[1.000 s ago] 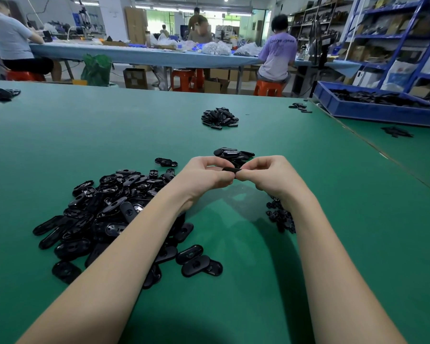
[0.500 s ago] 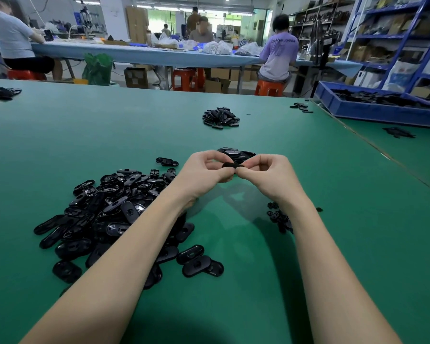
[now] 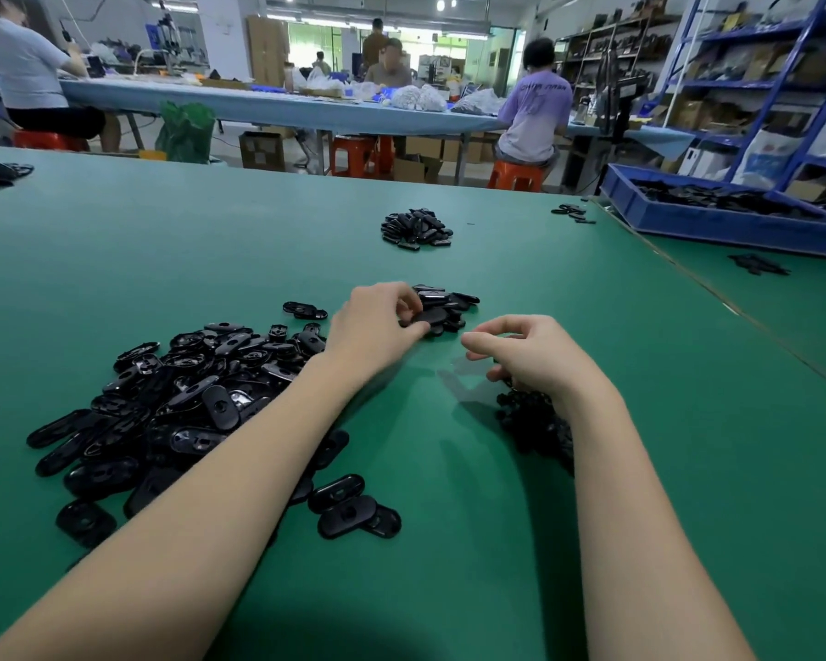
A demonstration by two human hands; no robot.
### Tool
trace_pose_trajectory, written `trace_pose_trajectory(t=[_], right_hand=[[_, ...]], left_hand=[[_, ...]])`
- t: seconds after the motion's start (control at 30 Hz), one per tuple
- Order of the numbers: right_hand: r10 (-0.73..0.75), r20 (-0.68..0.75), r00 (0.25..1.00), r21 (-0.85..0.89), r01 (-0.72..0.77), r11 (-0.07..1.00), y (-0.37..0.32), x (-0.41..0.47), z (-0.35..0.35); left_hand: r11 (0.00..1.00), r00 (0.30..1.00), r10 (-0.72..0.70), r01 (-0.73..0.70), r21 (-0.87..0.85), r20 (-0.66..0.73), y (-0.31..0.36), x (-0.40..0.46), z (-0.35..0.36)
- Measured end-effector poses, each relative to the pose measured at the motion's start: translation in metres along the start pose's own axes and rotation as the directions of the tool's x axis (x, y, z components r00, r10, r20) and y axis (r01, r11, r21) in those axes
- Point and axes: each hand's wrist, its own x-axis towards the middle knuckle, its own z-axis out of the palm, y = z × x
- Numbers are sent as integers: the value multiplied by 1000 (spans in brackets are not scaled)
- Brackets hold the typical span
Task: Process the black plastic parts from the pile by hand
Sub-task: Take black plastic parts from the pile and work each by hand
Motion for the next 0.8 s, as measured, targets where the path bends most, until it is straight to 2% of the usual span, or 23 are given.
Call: trace_pose_trajectory(t=[0.13,0.27,0.6,0.8], right_hand=[[-8,22,1000,-11,8,1000,1,0,2],[-16,27,999,-17,17,1000,2,1,3],[-46,62,997,-36,48,998,0,-3,3],[-57,89,994,-76,64,995,-2,-2,9]], left_hand=[[996,999,-29,33,86,-41,11,29,8],[988,998,-61,61,142,-3,13,44,16],[995,998,-18,24,93,-64,-11,17,13],[953,994,-90,101,285,-54,-37,14,-20]])
